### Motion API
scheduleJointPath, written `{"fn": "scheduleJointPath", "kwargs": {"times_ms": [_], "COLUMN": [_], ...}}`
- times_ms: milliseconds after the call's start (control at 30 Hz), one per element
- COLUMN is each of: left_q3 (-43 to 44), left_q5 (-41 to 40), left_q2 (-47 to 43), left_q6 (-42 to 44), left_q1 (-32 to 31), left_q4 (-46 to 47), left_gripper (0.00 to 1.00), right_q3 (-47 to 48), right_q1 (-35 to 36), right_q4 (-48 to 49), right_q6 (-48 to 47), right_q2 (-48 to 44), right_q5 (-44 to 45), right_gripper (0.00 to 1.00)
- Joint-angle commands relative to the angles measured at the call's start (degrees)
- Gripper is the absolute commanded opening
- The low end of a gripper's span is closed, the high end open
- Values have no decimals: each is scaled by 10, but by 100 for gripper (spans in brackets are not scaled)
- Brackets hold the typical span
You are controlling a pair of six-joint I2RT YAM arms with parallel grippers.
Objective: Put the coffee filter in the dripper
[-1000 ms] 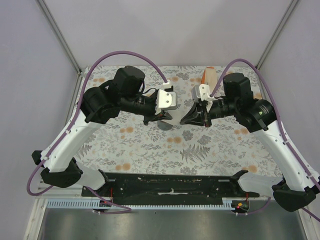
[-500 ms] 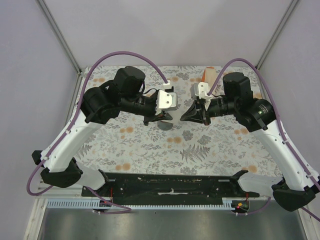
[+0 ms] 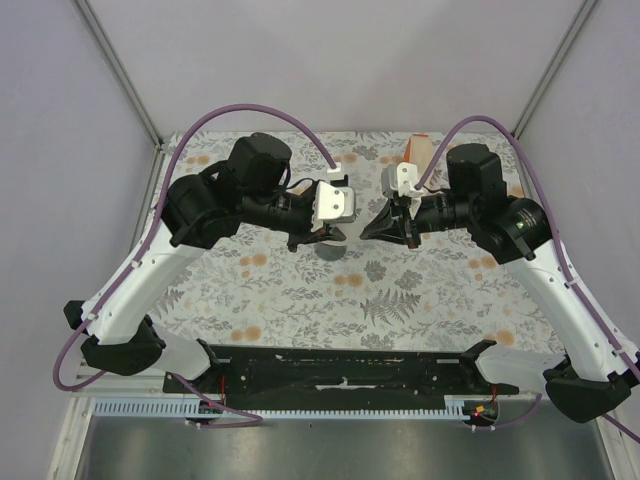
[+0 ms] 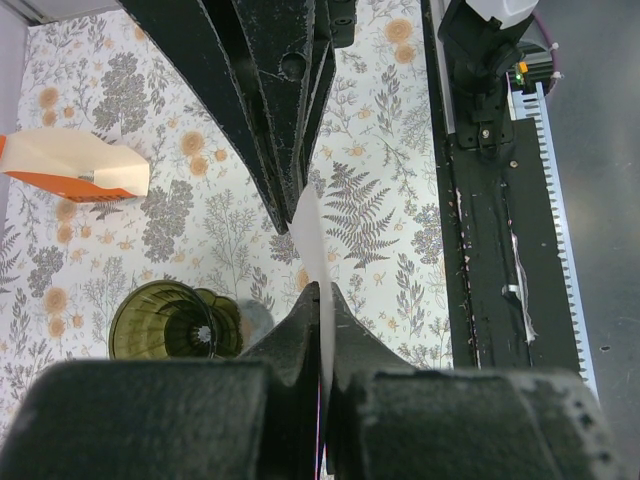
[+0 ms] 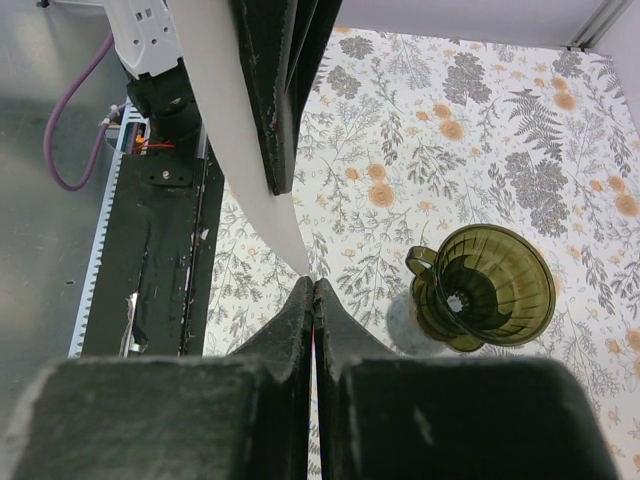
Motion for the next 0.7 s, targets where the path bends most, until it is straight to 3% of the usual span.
{"fn": "scheduleJointPath", "kwargs": {"times_ms": [0, 667], "left_q3": [11, 7], "left_q5": [6, -19], "left_q2": [-14, -16], "left_q6": [19, 18], "left_q1": [-5, -7], "left_q4": [5, 13], "left_gripper": [2, 2], "right_q3": [20, 5], "right_q1": [3, 3], "right_q4": [22, 14], "right_q6": [4, -11], "right_q2": [-9, -21], "right_q5": [-19, -60], "right_gripper": [4, 16]}}
